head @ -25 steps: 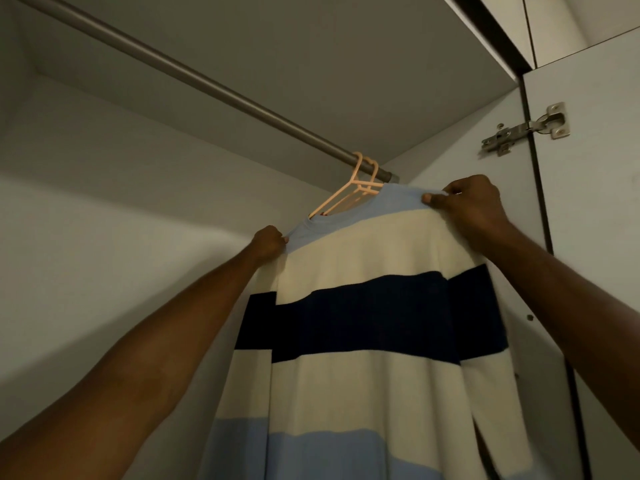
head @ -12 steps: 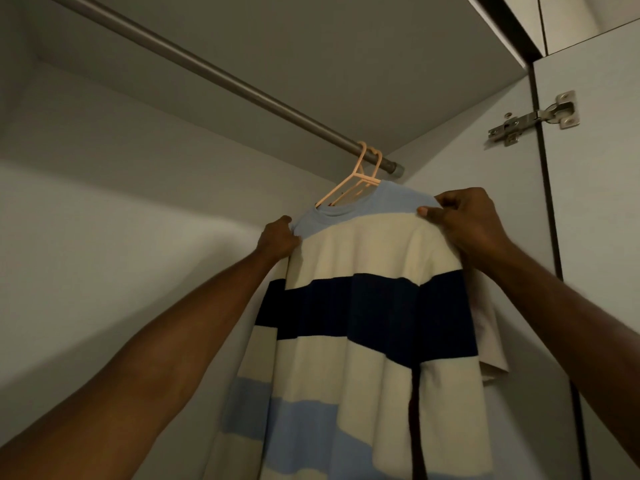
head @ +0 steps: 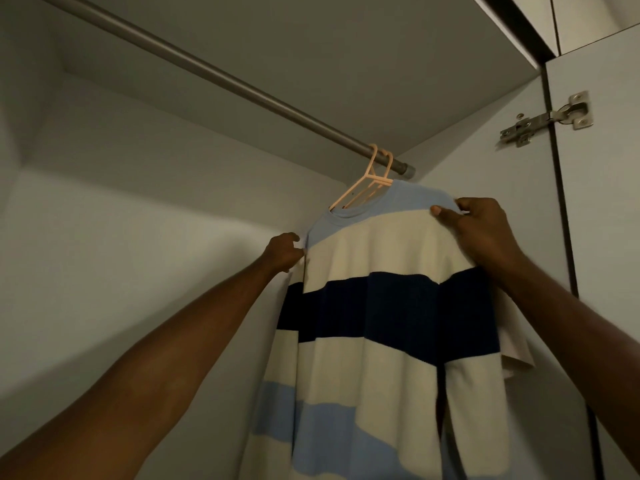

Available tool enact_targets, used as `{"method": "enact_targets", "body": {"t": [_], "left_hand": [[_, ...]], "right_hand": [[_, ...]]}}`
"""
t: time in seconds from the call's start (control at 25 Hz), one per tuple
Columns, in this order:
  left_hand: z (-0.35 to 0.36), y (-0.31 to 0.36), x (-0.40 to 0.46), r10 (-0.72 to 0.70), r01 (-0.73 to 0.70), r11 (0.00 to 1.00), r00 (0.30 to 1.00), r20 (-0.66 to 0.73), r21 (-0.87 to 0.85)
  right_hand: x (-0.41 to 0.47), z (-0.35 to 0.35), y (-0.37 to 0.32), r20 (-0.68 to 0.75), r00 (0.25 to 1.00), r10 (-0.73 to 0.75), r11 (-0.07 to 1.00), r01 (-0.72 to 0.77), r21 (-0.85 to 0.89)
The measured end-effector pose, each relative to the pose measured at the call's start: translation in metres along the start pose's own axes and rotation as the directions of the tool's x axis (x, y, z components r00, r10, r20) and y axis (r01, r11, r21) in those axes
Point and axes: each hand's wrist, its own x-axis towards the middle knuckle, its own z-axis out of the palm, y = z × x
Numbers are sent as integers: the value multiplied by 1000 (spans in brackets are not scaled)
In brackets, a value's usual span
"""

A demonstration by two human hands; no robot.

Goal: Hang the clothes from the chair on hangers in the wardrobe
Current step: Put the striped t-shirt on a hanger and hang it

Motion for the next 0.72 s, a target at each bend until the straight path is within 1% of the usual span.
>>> {"method": "enact_targets", "body": {"t": [0.04, 0.12, 0.2, 0.24, 0.36, 0.44, 0.52, 0.64, 0.72], "left_hand": [[-2, -2, -5, -46, 46, 998, 999, 7, -45], [-4, -8, -13, -62, 63, 998, 998, 8, -26], [-6, -20, -24, -62, 62, 998, 998, 5, 12], [-5, -25, -31, -64, 64, 998, 998, 11, 25], [-5, -34, -62, -86, 84, 995, 995, 49, 59], [-5, -35, -92, -98, 90, 990, 992, 80, 105], [-7, -33, -129, -116, 96, 980, 987, 111, 176], [-10, -30, -191, -149, 99, 940, 980, 131, 327], [-10, -30, -233, -192, 126, 914, 972, 138, 385]], "right_hand": [[-5, -1, 0, -12, 1000, 13, 1000, -13, 1], [-15, -6, 0, -51, 999, 16, 996, -20, -81], [-32, -11, 0, -36, 999, 11, 987, -16, -163], [-43, -13, 1, 1, 1000, 28, 989, -27, -146], [-79, -16, 11, 113, 983, 147, 989, -150, 16], [-102, -17, 24, 131, 972, 197, 971, -212, 108], [-128, -21, 32, 156, 964, 214, 953, -241, 184], [-169, -27, 37, 186, 963, 196, 952, -232, 197], [-197, -31, 45, 199, 958, 207, 949, -246, 199]]}}
